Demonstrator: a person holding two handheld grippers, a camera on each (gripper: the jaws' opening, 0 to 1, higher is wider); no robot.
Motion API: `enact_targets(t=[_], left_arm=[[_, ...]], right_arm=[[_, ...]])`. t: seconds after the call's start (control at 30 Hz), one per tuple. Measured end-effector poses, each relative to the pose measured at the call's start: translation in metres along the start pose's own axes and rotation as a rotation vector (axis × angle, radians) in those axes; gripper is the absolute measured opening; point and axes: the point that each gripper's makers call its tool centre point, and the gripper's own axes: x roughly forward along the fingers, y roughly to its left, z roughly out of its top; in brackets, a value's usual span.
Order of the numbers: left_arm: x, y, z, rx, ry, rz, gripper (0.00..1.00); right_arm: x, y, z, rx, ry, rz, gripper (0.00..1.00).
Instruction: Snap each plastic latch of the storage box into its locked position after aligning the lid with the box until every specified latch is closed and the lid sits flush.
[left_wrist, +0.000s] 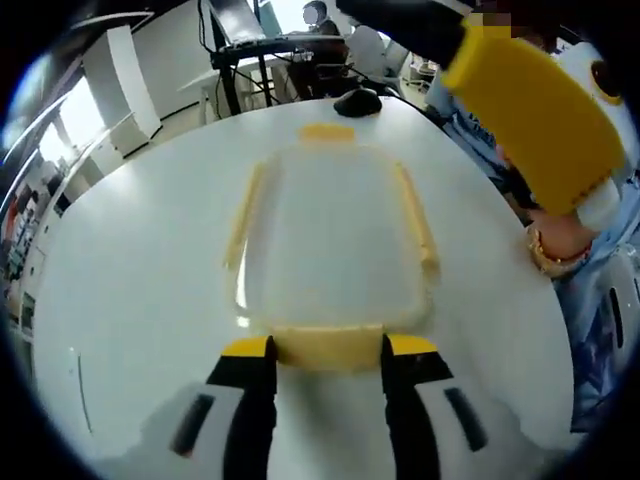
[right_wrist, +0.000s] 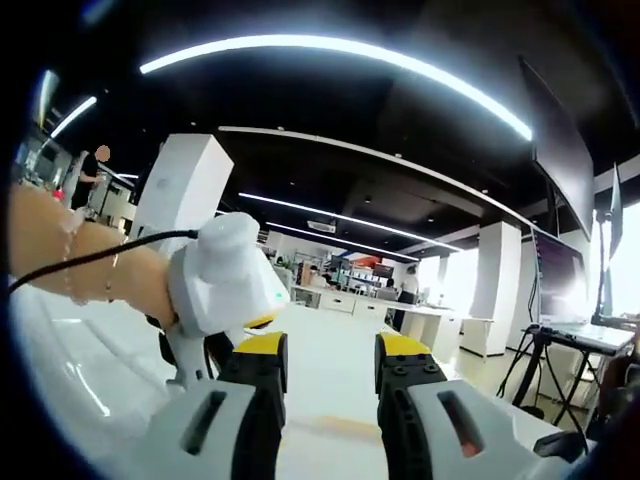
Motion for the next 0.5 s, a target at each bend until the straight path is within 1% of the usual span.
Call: enact_targets(t=[0.2, 0.4, 0.5], left_arm=[[-0.007, 0.0, -0.012, -0.03, 0.041, 0.013, 0.41], [-0.014, -0.005, -0.026, -0.065, 0.075, 0.022, 0.41], [-0.017, -0.008, -0.031, -0.073, 0.089, 0.024, 0.41]], right_arm=[[0.001, 0.001, -0.002, -0.007, 0.005, 0.006, 0.34], [0.003, 0.004, -0.005, -0.032, 0.016, 0.015, 0.34], [0.005, 0.008, -0.008, -0.049, 0.027, 0.033, 0.34]])
